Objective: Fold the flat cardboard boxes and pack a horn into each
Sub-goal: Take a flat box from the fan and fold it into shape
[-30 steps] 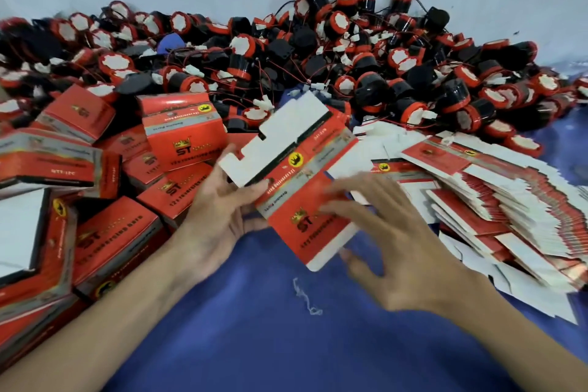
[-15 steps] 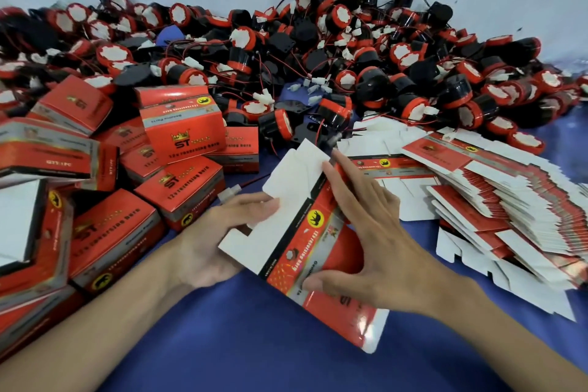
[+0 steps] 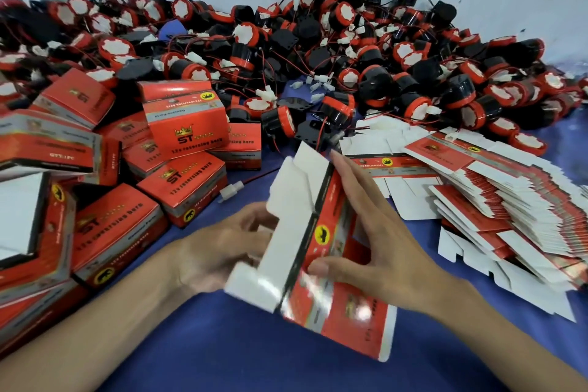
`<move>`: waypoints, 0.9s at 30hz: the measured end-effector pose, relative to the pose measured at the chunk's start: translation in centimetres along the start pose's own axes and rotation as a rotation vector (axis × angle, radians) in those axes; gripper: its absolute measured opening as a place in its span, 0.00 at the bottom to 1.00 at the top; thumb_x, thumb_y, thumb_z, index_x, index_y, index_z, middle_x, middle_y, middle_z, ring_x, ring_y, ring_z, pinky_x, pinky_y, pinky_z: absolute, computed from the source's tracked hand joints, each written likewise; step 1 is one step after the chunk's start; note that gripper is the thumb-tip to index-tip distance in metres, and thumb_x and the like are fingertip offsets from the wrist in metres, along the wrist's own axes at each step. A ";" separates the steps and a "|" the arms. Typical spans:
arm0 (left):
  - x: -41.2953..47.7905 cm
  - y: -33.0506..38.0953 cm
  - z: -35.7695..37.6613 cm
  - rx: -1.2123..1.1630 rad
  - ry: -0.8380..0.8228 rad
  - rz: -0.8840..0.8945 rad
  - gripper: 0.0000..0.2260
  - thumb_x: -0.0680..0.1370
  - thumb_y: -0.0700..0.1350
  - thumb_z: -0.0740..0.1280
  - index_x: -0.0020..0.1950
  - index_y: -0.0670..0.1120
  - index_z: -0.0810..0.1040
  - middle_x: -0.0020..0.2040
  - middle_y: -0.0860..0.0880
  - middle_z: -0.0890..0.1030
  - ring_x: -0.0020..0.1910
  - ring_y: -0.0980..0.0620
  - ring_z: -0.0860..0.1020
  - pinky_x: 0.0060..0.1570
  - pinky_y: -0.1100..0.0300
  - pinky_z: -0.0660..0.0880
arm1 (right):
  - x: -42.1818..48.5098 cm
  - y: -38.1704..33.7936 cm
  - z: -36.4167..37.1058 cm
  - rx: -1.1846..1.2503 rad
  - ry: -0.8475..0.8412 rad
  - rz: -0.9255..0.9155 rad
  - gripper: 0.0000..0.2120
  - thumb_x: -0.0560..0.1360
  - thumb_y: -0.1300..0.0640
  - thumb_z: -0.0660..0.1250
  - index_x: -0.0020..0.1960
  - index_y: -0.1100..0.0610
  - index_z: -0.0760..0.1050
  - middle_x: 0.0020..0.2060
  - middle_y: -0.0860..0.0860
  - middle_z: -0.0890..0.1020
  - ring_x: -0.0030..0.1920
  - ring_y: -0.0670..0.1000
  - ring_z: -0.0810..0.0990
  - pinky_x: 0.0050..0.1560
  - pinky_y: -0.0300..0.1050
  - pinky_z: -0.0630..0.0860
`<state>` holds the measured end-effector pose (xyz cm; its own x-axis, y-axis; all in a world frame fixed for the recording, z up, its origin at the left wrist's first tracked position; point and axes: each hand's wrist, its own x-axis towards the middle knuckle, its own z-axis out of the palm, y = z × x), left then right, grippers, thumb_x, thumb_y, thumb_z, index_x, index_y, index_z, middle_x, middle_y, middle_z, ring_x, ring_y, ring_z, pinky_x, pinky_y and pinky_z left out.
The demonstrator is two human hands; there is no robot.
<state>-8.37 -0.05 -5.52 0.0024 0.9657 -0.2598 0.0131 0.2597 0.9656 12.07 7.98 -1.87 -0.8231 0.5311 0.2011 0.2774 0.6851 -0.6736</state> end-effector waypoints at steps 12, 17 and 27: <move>-0.8 3.0 1.9 0.021 -0.053 0.198 0.10 0.70 0.39 0.67 0.37 0.54 0.85 0.37 0.50 0.84 0.38 0.53 0.82 0.35 0.57 0.77 | -0.3 -1.5 -2.8 0.103 0.138 -0.141 0.28 0.67 0.40 0.69 0.65 0.45 0.70 0.53 0.39 0.81 0.52 0.38 0.80 0.49 0.28 0.73; 0.0 2.9 1.4 -0.046 0.105 0.159 0.18 0.63 0.26 0.69 0.46 0.44 0.85 0.50 0.45 0.84 0.44 0.51 0.84 0.36 0.61 0.78 | -1.1 -3.1 -1.2 -0.155 -0.222 -0.089 0.40 0.63 0.29 0.67 0.71 0.41 0.64 0.67 0.30 0.67 0.63 0.27 0.65 0.60 0.25 0.63; -0.7 4.5 0.2 -0.509 0.082 0.116 0.21 0.66 0.41 0.65 0.58 0.42 0.79 0.58 0.39 0.81 0.53 0.40 0.79 0.56 0.47 0.75 | -0.8 -3.2 0.6 -0.349 0.190 -0.353 0.36 0.71 0.53 0.64 0.76 0.55 0.55 0.71 0.50 0.68 0.66 0.52 0.73 0.54 0.49 0.77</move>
<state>-8.13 0.49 -0.99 -0.1031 0.9802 -0.1692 -0.4703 0.1019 0.8766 11.52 5.10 -0.29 -0.8007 0.2970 0.5202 0.1746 0.9464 -0.2717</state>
